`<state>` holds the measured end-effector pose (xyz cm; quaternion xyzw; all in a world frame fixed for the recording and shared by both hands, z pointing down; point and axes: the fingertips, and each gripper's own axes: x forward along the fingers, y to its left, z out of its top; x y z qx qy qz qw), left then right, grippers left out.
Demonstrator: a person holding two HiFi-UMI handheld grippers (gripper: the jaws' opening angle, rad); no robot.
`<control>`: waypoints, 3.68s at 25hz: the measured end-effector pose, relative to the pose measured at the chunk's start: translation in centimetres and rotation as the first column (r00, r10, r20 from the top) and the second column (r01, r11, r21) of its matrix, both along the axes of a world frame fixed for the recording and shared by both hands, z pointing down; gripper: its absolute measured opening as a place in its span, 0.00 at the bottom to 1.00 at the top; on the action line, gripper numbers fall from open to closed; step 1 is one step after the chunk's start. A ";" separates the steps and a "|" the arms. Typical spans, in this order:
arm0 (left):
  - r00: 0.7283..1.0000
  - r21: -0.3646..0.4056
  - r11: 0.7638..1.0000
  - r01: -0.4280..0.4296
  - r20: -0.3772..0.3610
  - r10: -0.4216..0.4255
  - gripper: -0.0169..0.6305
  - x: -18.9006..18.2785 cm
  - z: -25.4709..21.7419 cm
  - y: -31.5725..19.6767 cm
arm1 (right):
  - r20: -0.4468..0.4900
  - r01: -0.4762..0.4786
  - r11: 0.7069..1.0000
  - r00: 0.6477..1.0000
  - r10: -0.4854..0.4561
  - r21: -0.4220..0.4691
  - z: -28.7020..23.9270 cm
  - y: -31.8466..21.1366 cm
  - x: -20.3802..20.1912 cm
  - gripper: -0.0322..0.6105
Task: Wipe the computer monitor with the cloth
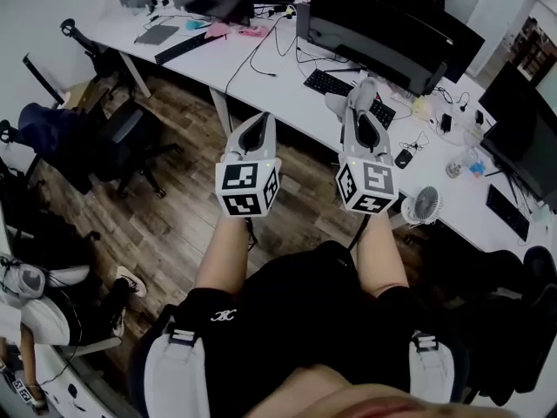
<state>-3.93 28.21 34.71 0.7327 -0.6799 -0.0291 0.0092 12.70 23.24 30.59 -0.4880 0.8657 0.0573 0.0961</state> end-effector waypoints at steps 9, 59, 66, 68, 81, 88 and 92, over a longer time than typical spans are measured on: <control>1.000 -0.019 1.000 -0.013 -0.019 0.013 0.10 -3.3 0.8 -4.0 | 0.008 -0.006 1.000 1.000 0.006 -0.003 0.3 -4.7 -3.0 0.09; 0.974 0.010 0.975 -0.223 -0.021 0.224 0.10 -10.5 -2.4 -55.6 | 0.052 -0.126 0.992 0.991 0.125 0.021 -4.8 -53.7 -11.9 0.10; 0.954 0.020 0.954 -0.299 -0.007 0.299 0.10 -15.8 -2.1 -60.3 | 0.023 -0.217 0.975 0.976 0.216 0.046 -6.1 -60.2 -17.0 0.10; 0.949 0.021 0.948 -0.316 -0.006 0.317 0.10 -17.0 -2.0 -61.5 | 0.014 -0.242 0.969 0.970 0.241 0.041 -6.0 -62.0 -18.1 0.10; 0.921 -0.017 0.921 -0.388 -0.035 0.388 0.10 -21.5 0.3 -65.7 | -0.130 -0.382 0.921 0.920 0.370 -0.075 -2.5 -70.6 -21.5 0.10; 0.908 -0.035 0.908 -0.417 -0.047 0.416 0.10 -20.7 1.2 -66.4 | -0.175 -0.422 0.900 0.899 0.401 -0.107 -1.7 -70.9 -20.2 0.10; 0.901 -0.045 0.900 -0.433 -0.043 0.431 0.10 -19.6 1.6 -66.3 | -0.172 -0.444 0.888 0.890 0.421 -0.121 -1.7 -70.7 -18.4 0.10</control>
